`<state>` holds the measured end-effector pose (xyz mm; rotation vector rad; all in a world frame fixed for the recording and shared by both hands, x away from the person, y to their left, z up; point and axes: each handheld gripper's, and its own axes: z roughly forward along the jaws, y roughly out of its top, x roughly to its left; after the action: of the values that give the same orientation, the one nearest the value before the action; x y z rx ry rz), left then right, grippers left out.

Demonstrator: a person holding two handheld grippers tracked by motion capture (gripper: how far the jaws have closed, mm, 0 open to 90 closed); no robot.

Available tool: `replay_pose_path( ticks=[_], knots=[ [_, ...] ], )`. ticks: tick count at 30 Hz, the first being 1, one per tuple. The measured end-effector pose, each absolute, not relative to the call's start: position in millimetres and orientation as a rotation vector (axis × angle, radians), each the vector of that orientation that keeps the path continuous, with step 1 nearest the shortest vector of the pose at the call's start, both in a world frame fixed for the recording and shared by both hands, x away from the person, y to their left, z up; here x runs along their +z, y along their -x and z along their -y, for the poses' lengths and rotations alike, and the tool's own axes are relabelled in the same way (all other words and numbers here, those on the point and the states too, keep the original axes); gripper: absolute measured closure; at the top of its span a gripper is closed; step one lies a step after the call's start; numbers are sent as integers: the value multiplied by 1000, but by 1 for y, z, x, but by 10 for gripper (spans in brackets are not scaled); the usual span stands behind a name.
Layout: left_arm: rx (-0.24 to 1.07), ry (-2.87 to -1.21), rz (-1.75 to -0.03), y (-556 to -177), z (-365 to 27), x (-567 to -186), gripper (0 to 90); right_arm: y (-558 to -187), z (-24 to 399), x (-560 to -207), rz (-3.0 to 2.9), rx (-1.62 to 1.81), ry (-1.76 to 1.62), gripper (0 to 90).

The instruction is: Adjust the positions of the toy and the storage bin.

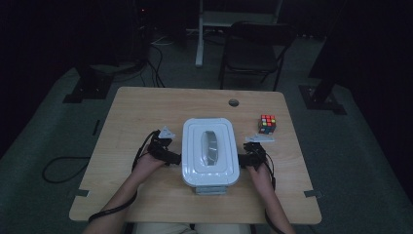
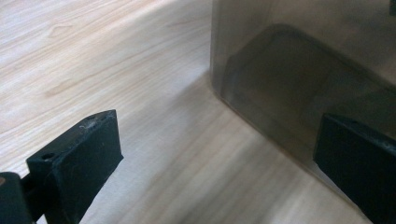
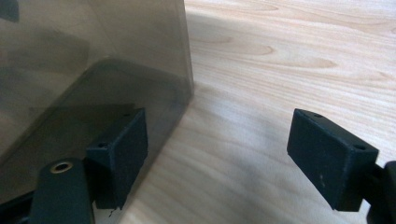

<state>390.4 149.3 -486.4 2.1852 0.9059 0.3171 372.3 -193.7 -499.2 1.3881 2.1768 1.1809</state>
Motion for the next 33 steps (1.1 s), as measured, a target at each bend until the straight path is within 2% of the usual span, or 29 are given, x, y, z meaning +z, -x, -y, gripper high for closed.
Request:
replay_pose_path(
  ticks=[33],
  knots=[
    [233, -2213, -787, -360, -119, -489, 16, -315, 233, -503, -2140, 1210, -1457, 196]
  ],
)
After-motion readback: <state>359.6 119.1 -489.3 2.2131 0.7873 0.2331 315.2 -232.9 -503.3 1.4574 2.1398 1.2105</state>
